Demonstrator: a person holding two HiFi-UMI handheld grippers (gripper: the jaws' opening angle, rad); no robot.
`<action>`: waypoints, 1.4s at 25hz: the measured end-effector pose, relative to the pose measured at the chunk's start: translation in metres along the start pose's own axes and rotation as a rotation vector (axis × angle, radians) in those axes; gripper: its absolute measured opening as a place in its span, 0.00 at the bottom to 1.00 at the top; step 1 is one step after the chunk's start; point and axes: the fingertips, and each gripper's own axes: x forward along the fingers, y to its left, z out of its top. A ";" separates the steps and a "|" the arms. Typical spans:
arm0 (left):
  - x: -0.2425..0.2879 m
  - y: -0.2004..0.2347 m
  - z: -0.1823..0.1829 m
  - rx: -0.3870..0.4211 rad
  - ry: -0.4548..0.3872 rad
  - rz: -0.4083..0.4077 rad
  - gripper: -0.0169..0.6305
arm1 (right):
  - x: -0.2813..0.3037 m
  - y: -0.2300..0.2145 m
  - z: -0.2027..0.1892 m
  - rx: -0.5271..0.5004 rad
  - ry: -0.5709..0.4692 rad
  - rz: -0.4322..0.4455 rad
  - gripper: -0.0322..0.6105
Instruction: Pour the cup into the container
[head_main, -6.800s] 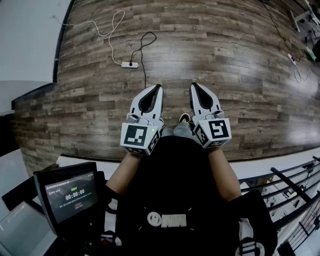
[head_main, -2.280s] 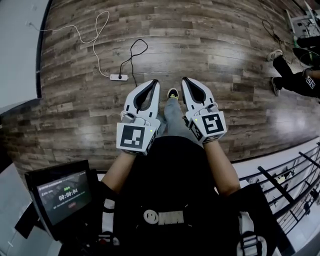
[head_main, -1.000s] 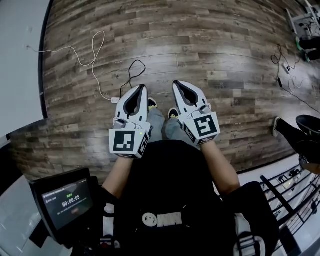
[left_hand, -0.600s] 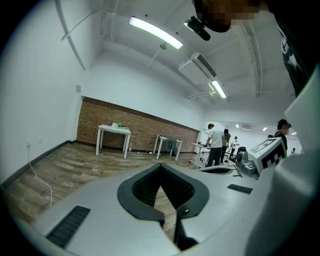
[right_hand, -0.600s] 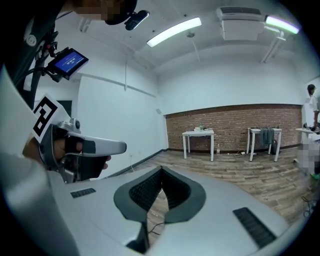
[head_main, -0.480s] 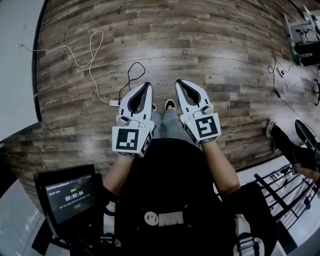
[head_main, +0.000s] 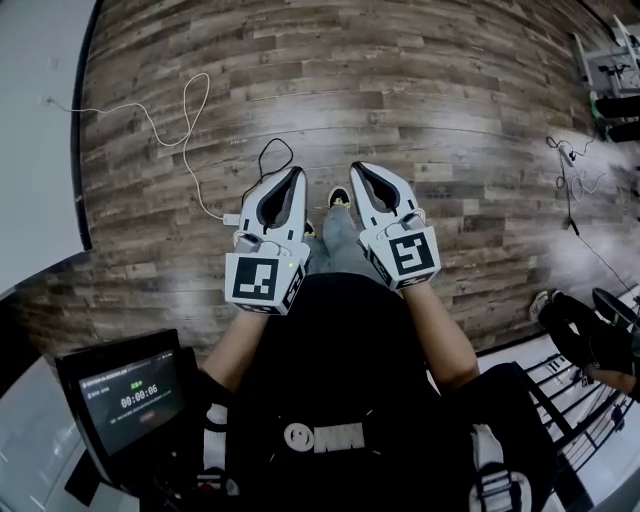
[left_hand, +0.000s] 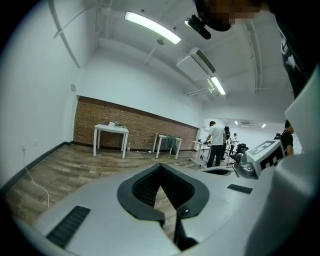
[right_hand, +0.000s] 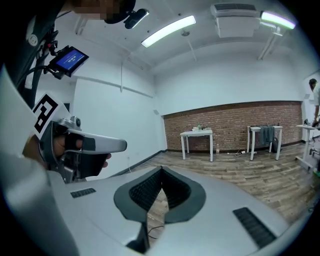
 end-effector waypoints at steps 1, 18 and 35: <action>0.009 0.000 0.003 -0.003 0.001 0.007 0.02 | 0.004 -0.008 0.002 -0.002 0.000 0.005 0.06; 0.094 0.032 0.040 0.032 0.011 0.068 0.02 | 0.077 -0.073 0.037 0.007 -0.031 0.074 0.06; 0.132 0.136 0.080 -0.014 -0.052 0.022 0.02 | 0.178 -0.089 0.073 -0.015 0.019 -0.026 0.06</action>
